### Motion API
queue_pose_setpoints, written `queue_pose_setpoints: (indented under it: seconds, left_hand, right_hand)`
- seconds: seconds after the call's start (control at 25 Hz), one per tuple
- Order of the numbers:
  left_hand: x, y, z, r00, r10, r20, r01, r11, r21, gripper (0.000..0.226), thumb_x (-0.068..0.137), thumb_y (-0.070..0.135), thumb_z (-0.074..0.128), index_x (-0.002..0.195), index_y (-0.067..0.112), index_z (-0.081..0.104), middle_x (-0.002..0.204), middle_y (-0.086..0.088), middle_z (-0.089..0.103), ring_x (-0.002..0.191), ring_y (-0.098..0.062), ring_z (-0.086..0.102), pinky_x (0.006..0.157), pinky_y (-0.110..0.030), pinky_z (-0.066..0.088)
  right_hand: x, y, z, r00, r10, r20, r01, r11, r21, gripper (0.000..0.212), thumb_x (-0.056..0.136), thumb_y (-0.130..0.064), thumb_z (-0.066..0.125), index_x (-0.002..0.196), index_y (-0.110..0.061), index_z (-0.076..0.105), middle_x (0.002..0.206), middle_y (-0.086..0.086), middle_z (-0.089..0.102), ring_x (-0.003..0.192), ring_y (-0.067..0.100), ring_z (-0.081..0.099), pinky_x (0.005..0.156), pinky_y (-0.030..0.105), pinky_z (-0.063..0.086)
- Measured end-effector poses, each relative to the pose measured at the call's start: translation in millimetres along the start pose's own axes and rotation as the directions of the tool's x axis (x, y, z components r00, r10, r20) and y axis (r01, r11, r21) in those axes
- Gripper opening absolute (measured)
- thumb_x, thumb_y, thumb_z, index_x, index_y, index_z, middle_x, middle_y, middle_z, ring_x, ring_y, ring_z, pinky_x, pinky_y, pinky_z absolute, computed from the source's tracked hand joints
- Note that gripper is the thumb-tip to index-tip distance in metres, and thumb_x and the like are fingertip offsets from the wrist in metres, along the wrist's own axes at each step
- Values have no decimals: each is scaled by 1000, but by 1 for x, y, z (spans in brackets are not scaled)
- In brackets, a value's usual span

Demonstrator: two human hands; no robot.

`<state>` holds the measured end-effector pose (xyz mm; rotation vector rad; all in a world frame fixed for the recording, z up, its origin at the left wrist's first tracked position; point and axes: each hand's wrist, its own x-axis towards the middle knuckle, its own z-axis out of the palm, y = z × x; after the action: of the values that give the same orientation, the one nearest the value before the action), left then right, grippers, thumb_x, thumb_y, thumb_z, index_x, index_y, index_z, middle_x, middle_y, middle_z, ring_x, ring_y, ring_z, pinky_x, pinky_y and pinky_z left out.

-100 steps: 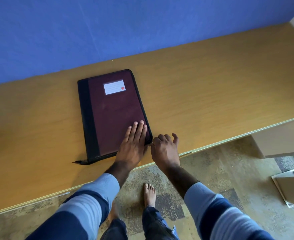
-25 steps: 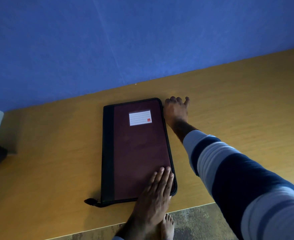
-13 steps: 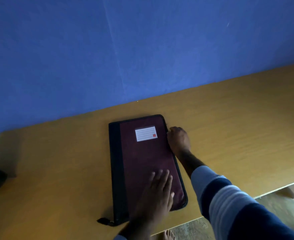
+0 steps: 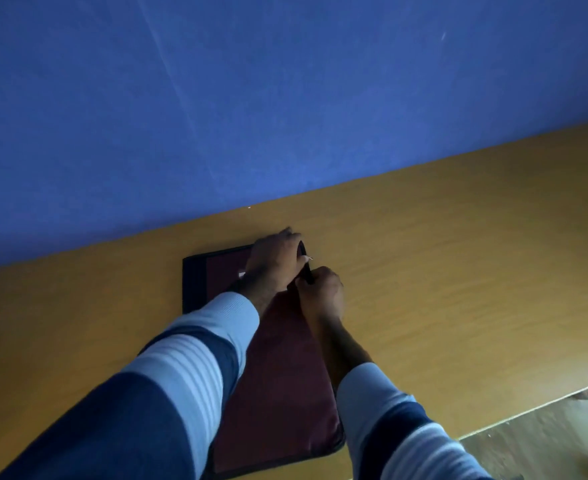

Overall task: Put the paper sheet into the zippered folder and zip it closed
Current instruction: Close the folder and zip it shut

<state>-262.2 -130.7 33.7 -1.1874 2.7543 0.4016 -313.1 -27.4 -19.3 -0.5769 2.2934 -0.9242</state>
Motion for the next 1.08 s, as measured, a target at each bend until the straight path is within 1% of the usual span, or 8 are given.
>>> queue_pose_setpoints:
  seconds: [0.16,0.24,0.36,0.44,0.56,0.8,0.96,1.08]
  left_hand:
    - [35,22,5,989,-102,104,88,987,131,37,89,44,68,114,17,68,120,-2,68,106,-28,66,80,-39,52]
    - [45,34,6,979,-151,136,116,965,236,21,90,28,69,107,16,70,112,-3,70,101,-27,67,71,-36,47]
    - [54,50,14,976,-164,143,108,935,338,28,94,4,53,116,13,68,117,-7,66,108,-28,63,81,-40,53]
    - [58,56,21,982,-133,131,75,922,380,34,96,2,48,122,13,66,123,-8,63,114,-30,59,92,-49,53]
    - [62,57,27,987,-116,110,62,910,409,32,95,3,48,117,14,68,119,-7,64,113,-28,57,91,-47,52]
    - [73,48,19,980,-197,15,171,881,441,31,92,8,55,119,17,67,123,-5,60,122,-28,49,103,-61,39]
    - [89,34,4,881,-458,120,430,880,201,36,88,8,56,123,15,65,130,-11,60,128,-33,46,106,-64,35]
    - [100,6,-6,830,-456,322,512,851,-116,38,94,16,53,128,2,63,136,-20,59,127,-37,54,103,-49,43]
  right_hand:
    - [3,-2,0,999,51,-14,-51,999,0,21,92,-27,59,100,-10,68,101,7,69,91,29,65,66,32,46]
    - [3,-4,0,998,62,-15,-63,998,-26,21,92,-25,58,100,-10,69,102,8,70,93,30,66,72,36,53]
    - [1,-5,0,999,42,-26,-43,999,-30,18,95,-20,55,100,-8,68,105,9,70,92,29,66,72,37,54]
    - [0,-5,-2,999,18,-28,-19,999,-51,17,97,-19,57,105,-9,67,108,7,69,94,27,66,72,35,53]
    - [0,-5,-5,1000,-2,-25,0,998,-55,18,96,-21,59,105,-9,68,107,7,70,92,26,66,69,32,49]
    - [1,-8,-5,998,60,-10,-61,998,-16,20,92,-18,54,98,-5,68,103,11,71,89,27,64,69,35,49]
    - [3,-9,-7,997,74,-17,-74,997,-20,17,93,-17,59,105,-8,67,108,7,68,98,30,64,79,39,56]
    - [8,-7,-9,997,70,19,-69,996,-64,16,91,-17,58,102,-8,66,106,7,68,95,29,63,71,34,49]
